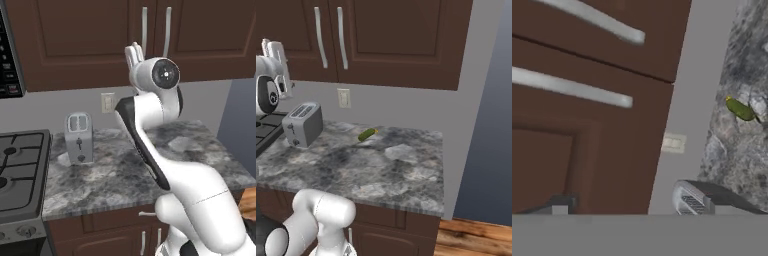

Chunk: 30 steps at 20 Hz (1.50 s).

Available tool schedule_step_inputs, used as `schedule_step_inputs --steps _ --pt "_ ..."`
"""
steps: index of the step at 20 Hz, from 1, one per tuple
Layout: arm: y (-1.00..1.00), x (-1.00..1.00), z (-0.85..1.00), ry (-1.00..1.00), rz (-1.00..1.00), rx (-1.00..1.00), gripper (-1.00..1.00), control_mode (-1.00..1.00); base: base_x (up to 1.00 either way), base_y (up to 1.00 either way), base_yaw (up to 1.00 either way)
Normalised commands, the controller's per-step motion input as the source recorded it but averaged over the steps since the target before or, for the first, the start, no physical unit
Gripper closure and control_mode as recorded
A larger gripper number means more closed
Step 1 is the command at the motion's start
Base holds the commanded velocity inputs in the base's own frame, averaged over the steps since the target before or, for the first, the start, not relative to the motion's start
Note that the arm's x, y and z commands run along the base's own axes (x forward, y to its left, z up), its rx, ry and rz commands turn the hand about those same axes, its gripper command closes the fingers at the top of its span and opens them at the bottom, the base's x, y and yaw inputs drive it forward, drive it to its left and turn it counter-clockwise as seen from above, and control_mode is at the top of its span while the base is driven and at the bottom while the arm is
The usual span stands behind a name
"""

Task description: Close all open cabinet doors.

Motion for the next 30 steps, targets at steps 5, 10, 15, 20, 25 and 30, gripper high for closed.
schedule_step_inputs --steps 5,10,15,20,25,30 --pt "-0.08 -0.66 -0.03 0.03 0.41 -0.41 -1.0 -1.0 0.0 0.0 0.0" --pt "-0.06 -0.61 0.0 0.03 0.33 -0.42 -1.0 -1.0 0.0 0.0 0.0" --pt "-0.07 -0.55 0.0 0.05 0.22 -0.38 -1.0 -1.0 0.0 0.0 0.0" --pt "-0.07 -0.53 0.0 0.05 0.16 -0.33 -1.0 -1.0 0.0 0.0 0.0" --pt "-0.06 -0.48 0.0 0.01 0.1 -0.27 -1.0 -1.0 0.0 0.0 0.0" --pt "-0.01 -0.39 0.0 0.0 0.0 -0.15 -1.0 -1.0 0.0 0.0 0.0"
